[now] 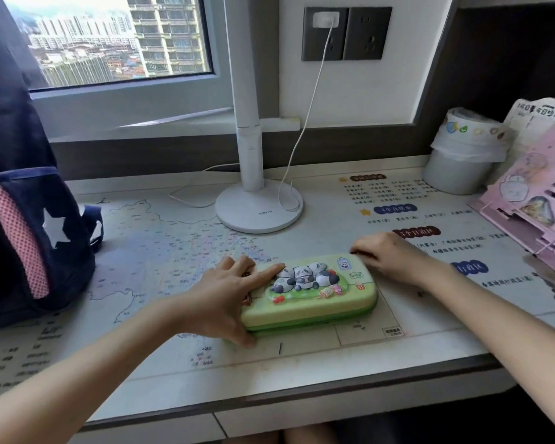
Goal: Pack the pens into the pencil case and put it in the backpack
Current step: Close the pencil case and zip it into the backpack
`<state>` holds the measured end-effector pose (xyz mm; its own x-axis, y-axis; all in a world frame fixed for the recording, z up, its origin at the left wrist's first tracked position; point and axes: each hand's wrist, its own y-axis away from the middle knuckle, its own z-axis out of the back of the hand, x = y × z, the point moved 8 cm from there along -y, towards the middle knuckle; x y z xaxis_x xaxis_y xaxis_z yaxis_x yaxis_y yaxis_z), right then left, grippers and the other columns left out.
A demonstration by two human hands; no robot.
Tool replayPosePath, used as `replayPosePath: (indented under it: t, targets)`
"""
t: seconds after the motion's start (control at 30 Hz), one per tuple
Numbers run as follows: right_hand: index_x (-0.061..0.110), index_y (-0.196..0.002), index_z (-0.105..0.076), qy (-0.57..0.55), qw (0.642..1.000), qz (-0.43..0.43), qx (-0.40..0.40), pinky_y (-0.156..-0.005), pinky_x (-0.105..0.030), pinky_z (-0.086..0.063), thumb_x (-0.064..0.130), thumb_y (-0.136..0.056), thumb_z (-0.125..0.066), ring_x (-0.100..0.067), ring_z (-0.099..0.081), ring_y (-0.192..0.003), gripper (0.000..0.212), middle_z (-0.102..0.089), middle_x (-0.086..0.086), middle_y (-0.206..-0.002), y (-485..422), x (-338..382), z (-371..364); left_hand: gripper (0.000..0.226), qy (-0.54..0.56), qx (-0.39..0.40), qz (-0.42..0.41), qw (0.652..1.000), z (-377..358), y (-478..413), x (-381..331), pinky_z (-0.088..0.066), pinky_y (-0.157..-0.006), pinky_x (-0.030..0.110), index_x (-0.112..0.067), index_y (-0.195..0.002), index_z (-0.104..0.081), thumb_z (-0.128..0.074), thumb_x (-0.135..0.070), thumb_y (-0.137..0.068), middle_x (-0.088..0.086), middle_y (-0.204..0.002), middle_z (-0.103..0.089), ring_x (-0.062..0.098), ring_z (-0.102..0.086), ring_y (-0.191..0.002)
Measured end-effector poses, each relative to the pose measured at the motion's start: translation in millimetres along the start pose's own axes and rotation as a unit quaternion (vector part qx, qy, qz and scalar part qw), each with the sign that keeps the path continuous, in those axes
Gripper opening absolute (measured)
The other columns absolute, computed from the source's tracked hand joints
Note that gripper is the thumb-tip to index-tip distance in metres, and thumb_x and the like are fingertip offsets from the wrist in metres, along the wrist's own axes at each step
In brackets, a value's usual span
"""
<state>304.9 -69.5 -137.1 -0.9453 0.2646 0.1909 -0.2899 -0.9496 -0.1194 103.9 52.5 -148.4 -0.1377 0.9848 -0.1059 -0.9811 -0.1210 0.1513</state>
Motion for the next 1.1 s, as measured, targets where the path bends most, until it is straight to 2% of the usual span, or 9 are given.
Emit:
replayPosePath:
  t: [0.17,0.27,0.33,0.43,0.6,0.7,0.8,0.9,1.1]
  targets:
    - [0.018,-0.101,-0.068,0.045,0.998,0.020,0.051,-0.079,-0.029,-0.044,0.022,-0.092,-0.053,-0.018,-0.061,-0.096,0.019,-0.070,0.001,-0.100,-31,14,3,0.115,0.007,-0.007,-0.002,1.000,-1,0,0,-0.033,-0.095,0.030,-0.050,-0.140,0.008,-0.072,-0.056,-0.057,-0.006,-0.124,-0.029,0.016,-0.027,-0.106]
    - [0.026,-0.114,-0.063,-0.131,0.991,-0.013,-0.013,-0.092,-0.028,-0.044,0.034,-0.093,-0.050,-0.009,-0.056,-0.109,0.026,-0.065,0.007,-0.117,-15,38,34,0.115,0.023,-0.007,-0.002,1.000,1,-1,-1,-0.033,-0.097,0.029,-0.049,-0.141,0.004,-0.075,-0.054,-0.057,-0.006,-0.126,-0.030,0.016,-0.027,-0.110]
    - [0.042,-0.129,-0.045,-0.189,0.980,-0.002,0.058,-0.099,-0.029,-0.038,0.058,-0.083,-0.052,-0.004,-0.045,-0.121,0.049,-0.050,0.016,-0.134,1,76,26,0.114,0.044,-0.008,-0.004,0.999,4,-2,-2,-0.031,-0.098,0.026,-0.048,-0.142,-0.002,-0.078,-0.050,-0.057,-0.006,-0.130,-0.030,0.015,-0.026,-0.115]
    - [0.050,-0.140,-0.010,0.029,0.992,0.039,0.116,-0.104,-0.036,-0.030,0.073,-0.064,-0.058,-0.013,-0.036,-0.125,0.092,-0.037,0.010,-0.141,16,116,-13,0.108,0.021,-0.035,0.009,0.999,12,1,-1,-0.030,-0.103,0.030,-0.044,-0.143,-0.012,-0.078,-0.051,-0.058,-0.003,-0.140,-0.027,0.017,-0.024,-0.125]
    - [0.045,-0.142,-0.006,0.096,0.993,-0.044,0.058,-0.101,-0.042,-0.030,0.081,-0.062,-0.043,-0.023,-0.042,-0.116,0.095,-0.044,-0.002,-0.130,16,85,-15,0.083,-0.053,-0.143,0.083,0.985,36,35,19,-0.026,-0.108,0.041,-0.041,-0.143,-0.018,-0.064,-0.053,-0.076,0.003,-0.149,-0.026,0.024,-0.023,-0.135]
    - [0.039,-0.144,-0.006,0.132,0.974,-0.180,0.050,-0.099,-0.042,-0.033,0.081,-0.067,-0.041,-0.028,-0.047,-0.115,0.094,-0.045,-0.010,-0.131,21,33,-5,0.064,-0.077,-0.214,0.130,0.965,58,67,37,-0.028,-0.108,0.044,-0.036,-0.139,-0.035,-0.060,-0.048,-0.082,0.006,-0.146,-0.034,0.028,-0.029,-0.134]
    - [0.024,-0.142,-0.025,0.150,0.940,-0.304,0.023,-0.099,-0.045,-0.036,0.065,-0.078,-0.050,-0.032,-0.050,-0.114,0.081,-0.048,-0.014,-0.130,23,8,18,0.049,-0.137,-0.307,0.166,0.927,87,98,48,-0.033,-0.103,0.052,-0.026,-0.123,-0.058,-0.069,-0.039,-0.077,0.014,-0.132,-0.051,0.034,-0.044,-0.123]
    - [0.018,-0.125,-0.048,0.074,0.966,-0.243,-0.056,-0.096,-0.041,-0.041,0.041,-0.088,-0.052,-0.029,-0.052,-0.111,0.044,-0.053,-0.012,-0.126,-15,62,43,0.041,-0.193,-0.393,0.218,0.872,122,127,65,-0.033,-0.101,0.061,-0.018,-0.105,-0.067,-0.078,-0.028,-0.067,0.019,-0.119,-0.059,0.038,-0.052,-0.111]
    - [0.017,-0.134,-0.043,-0.295,0.953,-0.035,-0.058,-0.087,-0.028,-0.042,0.047,-0.088,-0.052,-0.020,-0.051,-0.117,0.055,-0.053,-0.005,-0.131,-102,240,66,0.054,-0.179,-0.494,0.419,0.741,187,204,130,-0.012,-0.107,0.064,-0.014,-0.123,-0.049,-0.065,-0.035,-0.076,0.024,-0.135,-0.038,0.042,-0.034,-0.126]
